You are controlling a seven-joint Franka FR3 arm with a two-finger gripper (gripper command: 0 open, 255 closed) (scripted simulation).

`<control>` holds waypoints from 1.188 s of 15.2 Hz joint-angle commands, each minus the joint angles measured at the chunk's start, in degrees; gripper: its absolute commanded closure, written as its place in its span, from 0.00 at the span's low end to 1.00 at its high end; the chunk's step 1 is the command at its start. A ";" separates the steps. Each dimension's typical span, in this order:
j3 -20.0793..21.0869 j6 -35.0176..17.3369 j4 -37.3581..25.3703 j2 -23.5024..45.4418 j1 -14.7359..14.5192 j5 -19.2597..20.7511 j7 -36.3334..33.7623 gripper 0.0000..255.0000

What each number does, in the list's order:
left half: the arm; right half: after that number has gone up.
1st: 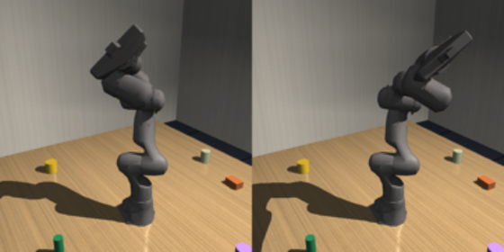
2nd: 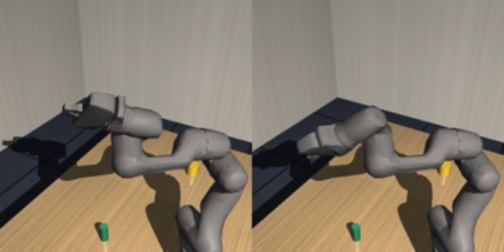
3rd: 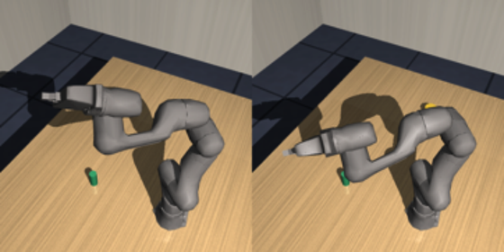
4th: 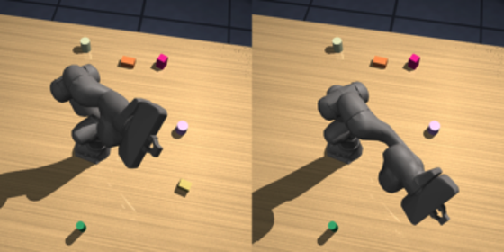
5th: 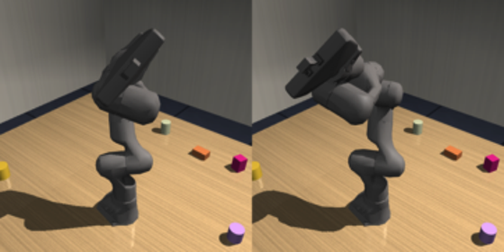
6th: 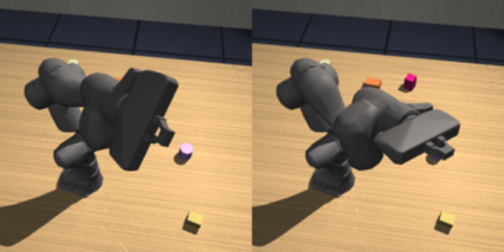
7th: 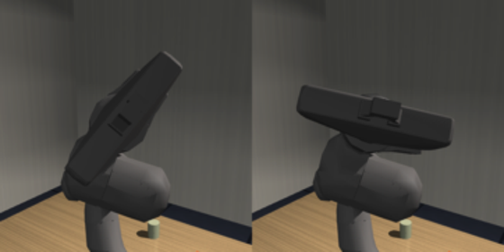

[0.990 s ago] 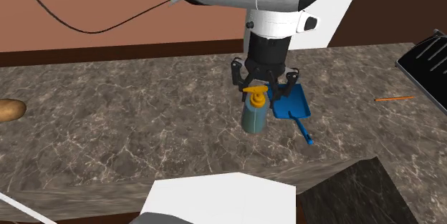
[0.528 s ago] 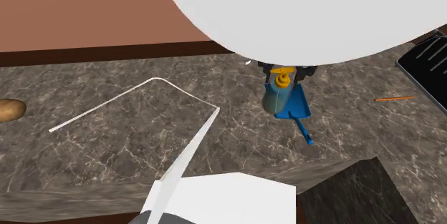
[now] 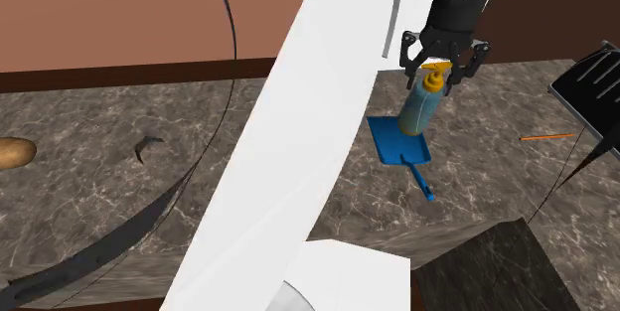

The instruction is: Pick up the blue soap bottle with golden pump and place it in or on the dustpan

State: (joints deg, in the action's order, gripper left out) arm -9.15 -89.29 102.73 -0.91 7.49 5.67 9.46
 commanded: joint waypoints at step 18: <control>-1.34 -7.93 -3.25 11.04 1.77 -1.24 2.72 1.00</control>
State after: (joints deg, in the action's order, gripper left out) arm -10.54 -96.53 98.57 10.38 9.34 4.41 12.37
